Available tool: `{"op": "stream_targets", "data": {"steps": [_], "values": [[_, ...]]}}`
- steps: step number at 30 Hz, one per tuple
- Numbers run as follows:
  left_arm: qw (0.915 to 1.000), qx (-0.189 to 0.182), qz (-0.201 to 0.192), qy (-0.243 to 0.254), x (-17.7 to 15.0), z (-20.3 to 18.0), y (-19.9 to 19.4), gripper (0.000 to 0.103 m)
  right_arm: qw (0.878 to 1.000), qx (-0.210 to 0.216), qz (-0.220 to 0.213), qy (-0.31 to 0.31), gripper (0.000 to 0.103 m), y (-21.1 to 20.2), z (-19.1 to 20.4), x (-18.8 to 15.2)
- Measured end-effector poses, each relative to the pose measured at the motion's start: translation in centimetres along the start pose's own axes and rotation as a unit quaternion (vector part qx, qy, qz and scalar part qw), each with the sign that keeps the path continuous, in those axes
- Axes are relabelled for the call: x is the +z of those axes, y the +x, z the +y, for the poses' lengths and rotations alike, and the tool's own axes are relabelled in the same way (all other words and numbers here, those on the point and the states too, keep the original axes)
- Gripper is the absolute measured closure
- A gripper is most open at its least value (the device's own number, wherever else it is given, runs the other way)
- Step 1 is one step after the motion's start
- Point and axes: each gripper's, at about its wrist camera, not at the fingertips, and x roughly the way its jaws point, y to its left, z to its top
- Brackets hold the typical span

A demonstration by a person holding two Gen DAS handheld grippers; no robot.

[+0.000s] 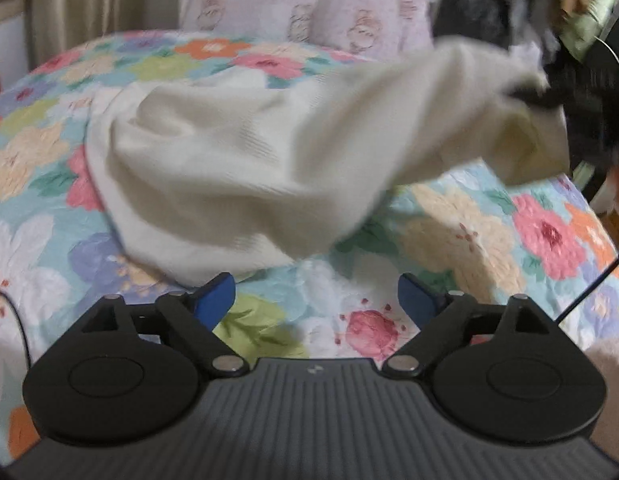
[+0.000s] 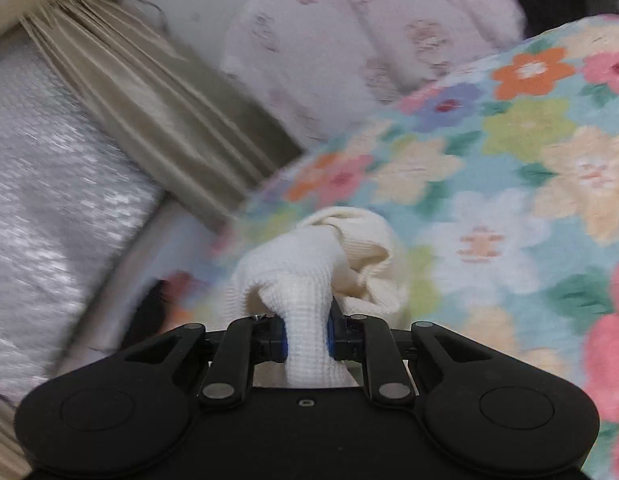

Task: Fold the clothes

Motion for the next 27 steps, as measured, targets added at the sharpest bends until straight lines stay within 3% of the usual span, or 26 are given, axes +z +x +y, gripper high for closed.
{"op": "stream_targets", "data": {"steps": [3,6,7,10,11,12,13,14,15,19,23,27], "values": [[0.9983,0.033,-0.018,0.045,-0.3,-1.0,1.3,0.007,1.000,0.012,-0.002,-0.029,0.083,-0.2,1.8,-0.2],[0.9918,0.092,-0.028,0.084,0.6,-0.6,3.7,0.006,0.999,0.024,0.001,-0.041,0.083,-0.2,2.4,-0.5],[0.9896,0.113,-0.028,0.084,1.0,-0.1,4.5,0.006,0.998,0.031,0.001,-0.046,0.083,-0.3,2.5,-0.6],[0.9904,0.130,-0.019,0.042,2.2,2.0,6.6,0.011,0.997,0.042,0.003,-0.062,0.083,-0.6,2.5,-0.6],[0.9933,0.114,-0.014,0.012,2.6,2.9,7.0,0.024,0.997,0.040,0.004,-0.070,0.083,-0.5,2.5,-0.7],[0.9950,0.098,-0.009,-0.019,3.0,3.8,7.4,0.045,0.996,0.036,0.004,-0.080,0.083,-0.5,2.5,-0.8],[0.9953,0.084,-0.005,-0.046,3.3,4.6,7.7,0.055,0.995,0.031,0.006,-0.089,0.083,-0.4,2.5,-0.9],[0.9944,0.085,-0.007,-0.062,3.6,5.2,7.6,0.078,0.995,0.025,0.012,-0.098,0.083,-0.1,2.5,-1.1],[0.9932,0.089,-0.013,-0.074,3.9,5.6,7.3,0.082,0.994,0.018,0.018,-0.106,0.083,0.2,2.5,-1.3],[0.9880,0.126,-0.049,-0.076,5.1,6.1,4.5,0.084,0.991,-0.008,0.037,-0.129,0.083,0.7,3.1,-1.9],[0.9745,0.196,-0.101,0.038,6.8,3.2,0.6,0.084,0.991,0.009,0.000,-0.135,0.083,-1.3,4.6,-2.1],[0.9734,0.187,-0.129,0.028,9.1,2.5,-3.3,0.085,0.990,0.014,-0.034,-0.134,0.083,-3.0,7.1,-1.5]]}}
